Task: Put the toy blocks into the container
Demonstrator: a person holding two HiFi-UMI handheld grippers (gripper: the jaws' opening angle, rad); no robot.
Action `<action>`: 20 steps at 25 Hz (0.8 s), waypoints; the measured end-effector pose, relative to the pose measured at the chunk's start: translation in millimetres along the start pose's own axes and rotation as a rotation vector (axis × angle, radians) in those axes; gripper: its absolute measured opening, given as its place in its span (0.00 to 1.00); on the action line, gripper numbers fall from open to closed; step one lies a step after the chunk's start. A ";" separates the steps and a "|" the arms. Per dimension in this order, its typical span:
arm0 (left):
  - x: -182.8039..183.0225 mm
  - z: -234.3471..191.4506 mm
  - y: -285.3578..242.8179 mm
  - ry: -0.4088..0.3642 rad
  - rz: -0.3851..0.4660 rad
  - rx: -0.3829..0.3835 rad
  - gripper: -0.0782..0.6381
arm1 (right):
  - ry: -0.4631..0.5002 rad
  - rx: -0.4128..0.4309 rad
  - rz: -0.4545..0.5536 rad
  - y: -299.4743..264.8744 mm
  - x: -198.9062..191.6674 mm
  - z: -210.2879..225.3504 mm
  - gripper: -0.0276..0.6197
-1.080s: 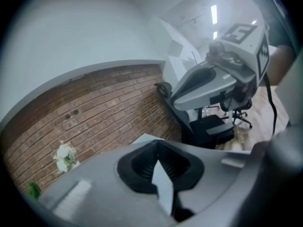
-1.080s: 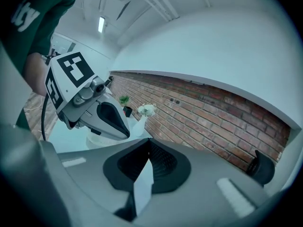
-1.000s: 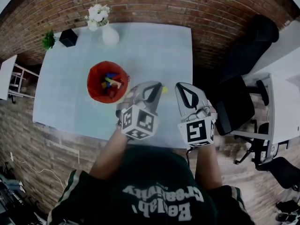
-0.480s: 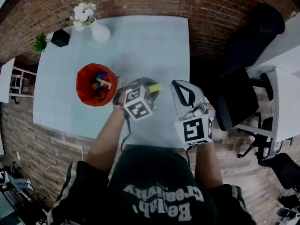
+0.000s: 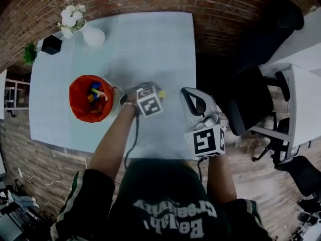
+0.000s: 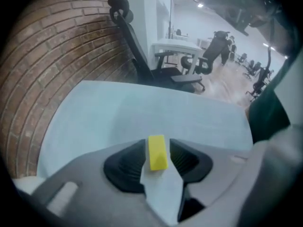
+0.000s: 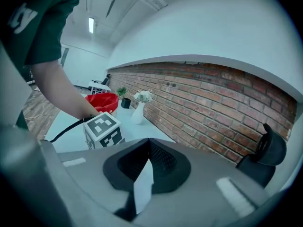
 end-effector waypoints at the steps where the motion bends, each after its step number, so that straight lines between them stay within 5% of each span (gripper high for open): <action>1: 0.4 0.4 -4.8 -0.005 -0.008 -0.009 0.33 | -0.001 0.001 -0.005 -0.8 -1.1 0.1 0.05; 8: -9.9 -5.1 -31.5 0.057 -0.042 -0.068 0.32 | 0.017 0.017 -0.027 -5.4 -6.3 -3.2 0.05; 14: -8.9 1.7 -31.0 0.033 -0.046 -0.060 0.30 | 0.012 0.016 -0.025 -3.9 -3.3 -7.8 0.05; 20: 15.3 7.5 19.3 0.021 0.090 0.048 0.30 | 0.016 -0.008 -0.008 5.2 5.5 -2.8 0.05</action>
Point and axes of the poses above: the fingertips, and each gripper's own axes: y backward along the fingers, z to its right, x out of its top, the point moved 4 cm from there along y, backward along the fingers, and after that the axes turned 4 degrees about -x, right-handed, at the moved point
